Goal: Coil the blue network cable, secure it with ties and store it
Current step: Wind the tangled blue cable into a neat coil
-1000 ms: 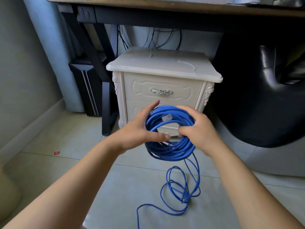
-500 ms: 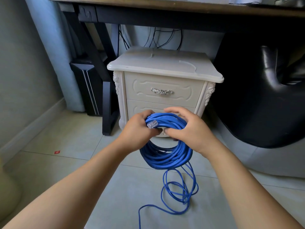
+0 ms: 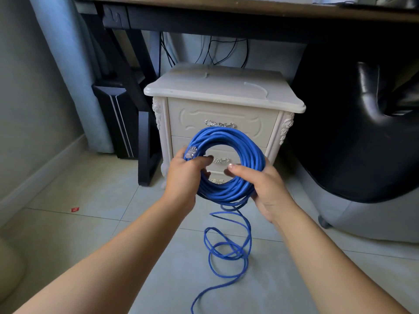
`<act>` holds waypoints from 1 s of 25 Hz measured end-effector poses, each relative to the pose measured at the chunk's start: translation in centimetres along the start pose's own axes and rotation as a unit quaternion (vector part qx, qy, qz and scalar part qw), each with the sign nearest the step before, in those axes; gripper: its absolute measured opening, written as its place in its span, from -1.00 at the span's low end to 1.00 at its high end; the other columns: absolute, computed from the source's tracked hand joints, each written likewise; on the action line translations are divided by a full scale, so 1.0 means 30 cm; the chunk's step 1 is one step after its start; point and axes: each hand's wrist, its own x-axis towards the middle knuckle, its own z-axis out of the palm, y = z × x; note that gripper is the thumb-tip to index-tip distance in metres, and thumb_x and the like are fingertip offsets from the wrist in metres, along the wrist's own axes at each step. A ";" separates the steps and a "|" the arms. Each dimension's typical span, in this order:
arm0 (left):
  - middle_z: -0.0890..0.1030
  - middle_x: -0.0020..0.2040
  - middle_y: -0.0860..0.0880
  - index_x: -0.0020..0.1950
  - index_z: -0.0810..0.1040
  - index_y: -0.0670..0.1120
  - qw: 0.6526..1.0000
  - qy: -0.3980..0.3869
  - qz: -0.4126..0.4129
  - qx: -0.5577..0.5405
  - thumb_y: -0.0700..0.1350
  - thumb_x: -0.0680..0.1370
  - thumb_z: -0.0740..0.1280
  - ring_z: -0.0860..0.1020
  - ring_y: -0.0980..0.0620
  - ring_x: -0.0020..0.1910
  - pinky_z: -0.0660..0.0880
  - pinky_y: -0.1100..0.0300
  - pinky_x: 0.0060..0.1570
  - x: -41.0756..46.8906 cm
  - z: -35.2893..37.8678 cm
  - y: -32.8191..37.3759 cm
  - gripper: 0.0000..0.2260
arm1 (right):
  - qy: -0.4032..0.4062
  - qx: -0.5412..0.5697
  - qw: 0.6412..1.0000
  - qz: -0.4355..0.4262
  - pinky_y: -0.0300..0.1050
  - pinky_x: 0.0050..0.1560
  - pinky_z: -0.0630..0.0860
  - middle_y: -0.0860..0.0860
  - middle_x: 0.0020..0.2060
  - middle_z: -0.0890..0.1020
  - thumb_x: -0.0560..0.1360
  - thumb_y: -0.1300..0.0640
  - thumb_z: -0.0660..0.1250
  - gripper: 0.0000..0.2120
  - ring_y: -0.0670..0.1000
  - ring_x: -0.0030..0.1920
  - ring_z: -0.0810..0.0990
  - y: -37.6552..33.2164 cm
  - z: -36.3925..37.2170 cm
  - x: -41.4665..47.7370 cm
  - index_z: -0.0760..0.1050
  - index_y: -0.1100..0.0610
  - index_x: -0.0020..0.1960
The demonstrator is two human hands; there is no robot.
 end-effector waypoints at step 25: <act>0.54 -0.32 0.07 -0.06 0.52 -0.07 0.926 -0.154 0.173 0.300 -0.19 0.44 0.47 0.47 0.13 -0.36 0.44 0.20 -0.26 -0.020 -0.053 0.028 -0.84 | -0.049 -0.288 0.954 -0.073 -0.18 -0.03 0.54 -0.04 -0.10 0.66 0.28 0.11 0.52 -0.55 -0.06 -0.13 0.65 -0.085 -0.020 -0.035 0.47 -0.14 0.09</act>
